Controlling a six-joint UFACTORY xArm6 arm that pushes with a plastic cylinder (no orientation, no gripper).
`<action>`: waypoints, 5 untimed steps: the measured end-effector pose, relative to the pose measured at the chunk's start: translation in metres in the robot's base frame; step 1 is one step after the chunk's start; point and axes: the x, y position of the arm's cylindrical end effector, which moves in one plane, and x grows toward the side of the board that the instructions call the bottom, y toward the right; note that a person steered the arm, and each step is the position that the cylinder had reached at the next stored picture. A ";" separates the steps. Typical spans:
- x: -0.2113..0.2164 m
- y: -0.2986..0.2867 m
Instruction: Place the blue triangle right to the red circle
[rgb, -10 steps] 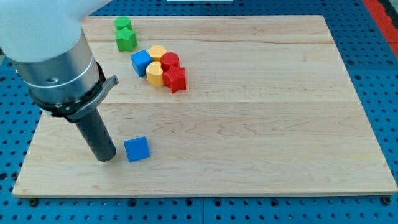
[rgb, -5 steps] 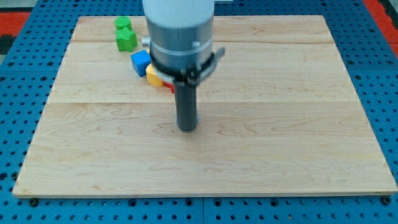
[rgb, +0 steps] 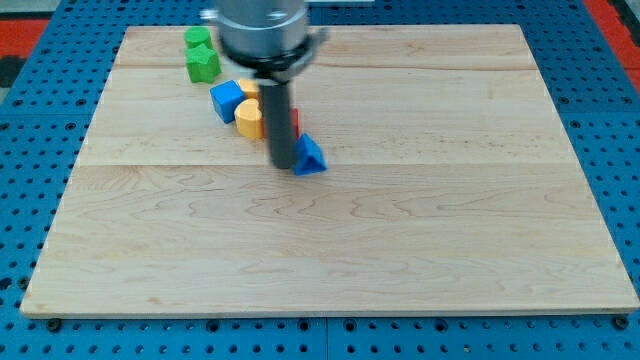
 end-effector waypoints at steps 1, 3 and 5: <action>-0.008 0.057; 0.007 0.112; -0.045 0.049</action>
